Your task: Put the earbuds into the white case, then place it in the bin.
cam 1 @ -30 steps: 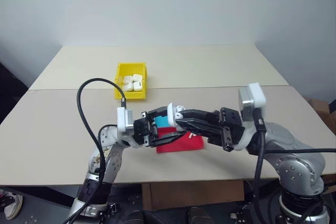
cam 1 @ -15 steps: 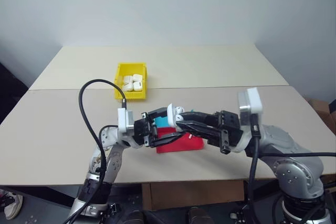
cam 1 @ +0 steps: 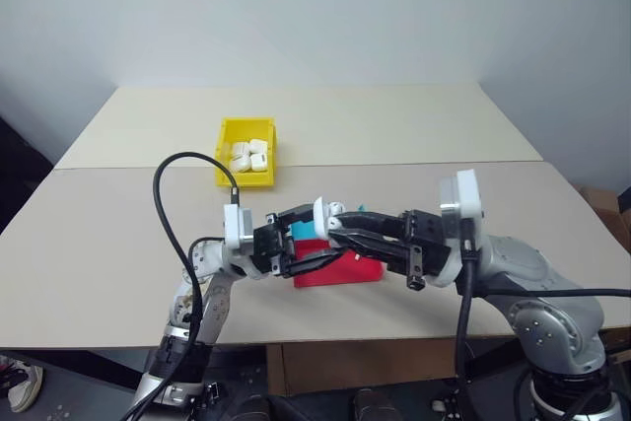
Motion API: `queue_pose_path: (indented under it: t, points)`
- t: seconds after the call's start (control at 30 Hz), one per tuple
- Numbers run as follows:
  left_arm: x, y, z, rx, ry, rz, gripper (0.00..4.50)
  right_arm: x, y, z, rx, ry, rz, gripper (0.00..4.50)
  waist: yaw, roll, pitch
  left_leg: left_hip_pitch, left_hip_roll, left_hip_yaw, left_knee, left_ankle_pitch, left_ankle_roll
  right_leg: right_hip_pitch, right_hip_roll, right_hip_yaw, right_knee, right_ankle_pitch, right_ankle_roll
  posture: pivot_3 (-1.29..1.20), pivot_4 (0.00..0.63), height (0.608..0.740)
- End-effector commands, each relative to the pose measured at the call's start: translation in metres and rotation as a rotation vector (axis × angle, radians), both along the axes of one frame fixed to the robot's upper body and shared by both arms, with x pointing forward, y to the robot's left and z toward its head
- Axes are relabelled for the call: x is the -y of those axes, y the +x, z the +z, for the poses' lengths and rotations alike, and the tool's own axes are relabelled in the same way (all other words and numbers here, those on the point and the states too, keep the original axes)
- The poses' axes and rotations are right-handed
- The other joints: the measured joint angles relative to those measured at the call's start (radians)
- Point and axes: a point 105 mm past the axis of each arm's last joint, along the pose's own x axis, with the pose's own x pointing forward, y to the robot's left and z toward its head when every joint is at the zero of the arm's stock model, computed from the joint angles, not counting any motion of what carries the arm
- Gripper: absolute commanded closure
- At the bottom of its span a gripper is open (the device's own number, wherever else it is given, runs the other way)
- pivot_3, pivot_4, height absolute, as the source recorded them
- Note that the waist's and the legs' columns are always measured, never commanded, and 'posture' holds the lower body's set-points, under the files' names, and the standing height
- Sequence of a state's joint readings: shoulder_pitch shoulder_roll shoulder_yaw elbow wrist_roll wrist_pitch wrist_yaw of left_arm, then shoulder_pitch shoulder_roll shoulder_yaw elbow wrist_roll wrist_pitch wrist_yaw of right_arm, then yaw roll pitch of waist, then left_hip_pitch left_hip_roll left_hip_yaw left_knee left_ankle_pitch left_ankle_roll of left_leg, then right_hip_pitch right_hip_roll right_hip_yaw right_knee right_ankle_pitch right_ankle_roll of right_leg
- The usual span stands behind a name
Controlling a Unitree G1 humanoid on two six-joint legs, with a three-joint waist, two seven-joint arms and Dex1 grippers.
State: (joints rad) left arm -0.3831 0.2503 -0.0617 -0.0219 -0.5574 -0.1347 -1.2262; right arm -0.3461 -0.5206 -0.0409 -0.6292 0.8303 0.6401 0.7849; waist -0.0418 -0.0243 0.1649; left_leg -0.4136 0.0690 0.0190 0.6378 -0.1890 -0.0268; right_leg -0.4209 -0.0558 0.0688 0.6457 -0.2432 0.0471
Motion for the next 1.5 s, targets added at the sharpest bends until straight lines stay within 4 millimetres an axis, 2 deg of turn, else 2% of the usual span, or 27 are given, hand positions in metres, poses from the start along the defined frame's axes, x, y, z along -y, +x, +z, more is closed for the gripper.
queue_pose_path:
  t: [0.03,0.1,0.37,0.53,0.63,0.73,0.9,0.93,1.03,1.17,1.27,1.5]
  points:
    - [0.001,-0.003,0.016,0.081,-0.035,-0.004,1.73,-0.001,-0.003,0.000,0.015,-0.008,0.011,2.57,0.000,0.000,0.000,0.000,0.000,0.000,0.000,0.000,0.000,0.000,0.000,0.000,0.000,0.000,0.000,0.00,0.150,0.740]
    - [0.000,-0.003,0.016,0.081,-0.034,-0.001,1.73,-0.001,-0.002,0.000,0.022,-0.014,0.006,1.94,0.000,0.000,0.000,0.000,0.000,0.000,0.000,0.000,0.000,0.000,0.000,0.000,0.000,0.000,0.000,0.00,0.150,0.740]
    - [0.000,0.000,0.014,0.087,-0.030,0.006,1.73,0.007,-0.002,0.002,0.040,-0.019,-0.001,1.94,0.000,0.000,0.000,0.000,0.000,0.000,0.000,0.000,0.000,0.000,0.000,0.000,0.000,0.000,0.000,0.00,0.150,0.740]
    - [-0.001,0.004,0.009,0.078,-0.006,0.036,1.73,0.024,-0.007,0.012,0.052,-0.017,0.014,1.94,0.004,0.000,0.000,0.000,0.000,0.000,0.000,0.000,0.000,0.000,0.000,0.000,0.000,0.000,0.000,0.00,0.150,0.740]
    - [0.000,0.009,0.008,0.072,-0.010,0.052,1.73,0.033,-0.005,0.026,0.080,-0.040,-0.014,1.94,0.002,0.000,0.000,0.000,0.000,0.000,0.000,0.000,0.000,0.000,0.000,0.000,0.000,0.000,0.000,0.00,0.150,0.740]
    - [0.005,0.016,0.006,0.081,0.014,0.085,1.73,0.033,-0.006,0.038,0.097,-0.068,-0.027,2.53,0.002,0.000,0.000,0.000,0.000,0.000,0.000,0.000,0.000,0.000,0.000,0.000,0.000,0.000,0.000,0.00,0.150,0.740]
    - [0.020,0.033,0.007,0.115,0.048,0.171,1.73,0.021,-0.004,0.035,0.087,-0.117,-0.059,4.25,0.006,0.000,0.000,0.000,0.000,0.000,0.000,0.000,0.000,0.000,0.000,0.000,-0.001,0.000,0.000,0.00,0.150,0.740]
    - [0.022,0.034,0.010,0.117,0.036,0.170,1.73,0.017,-0.005,0.032,0.083,-0.119,-0.056,4.47,0.007,-0.001,0.000,-0.001,0.000,0.000,0.000,0.000,0.000,0.000,0.000,0.000,-0.001,0.000,0.000,0.00,0.150,0.740]
    - [0.027,0.036,0.013,0.120,0.026,0.174,1.73,0.005,-0.010,0.019,0.096,-0.167,-0.056,4.47,0.007,0.000,0.000,-0.002,0.000,0.000,0.000,0.000,0.000,0.000,0.000,0.000,-0.003,0.001,0.001,0.00,0.150,0.740]
    - [0.030,0.036,0.013,0.120,0.030,0.183,1.73,-0.002,-0.006,0.011,0.112,-0.184,-0.102,4.47,0.005,0.000,0.000,-0.002,0.000,0.000,0.000,-0.001,0.001,0.000,0.000,0.000,-0.002,0.001,0.001,0.00,0.150,0.740]
    - [0.029,0.035,0.014,0.116,0.009,0.177,1.73,-0.003,-0.002,0.006,0.104,-0.202,-0.139,4.47,0.006,0.000,0.000,-0.001,0.000,0.000,0.001,0.000,0.001,0.000,0.000,0.000,-0.002,0.001,0.001,0.00,0.150,0.740]
    - [0.026,0.030,0.012,0.115,0.003,0.160,1.73,0.002,0.009,0.009,0.152,-0.184,-0.246,4.47,0.006,0.000,0.000,-0.002,0.000,0.000,0.001,0.000,0.001,0.000,0.000,0.000,-0.002,0.001,0.001,0.00,0.150,0.740]
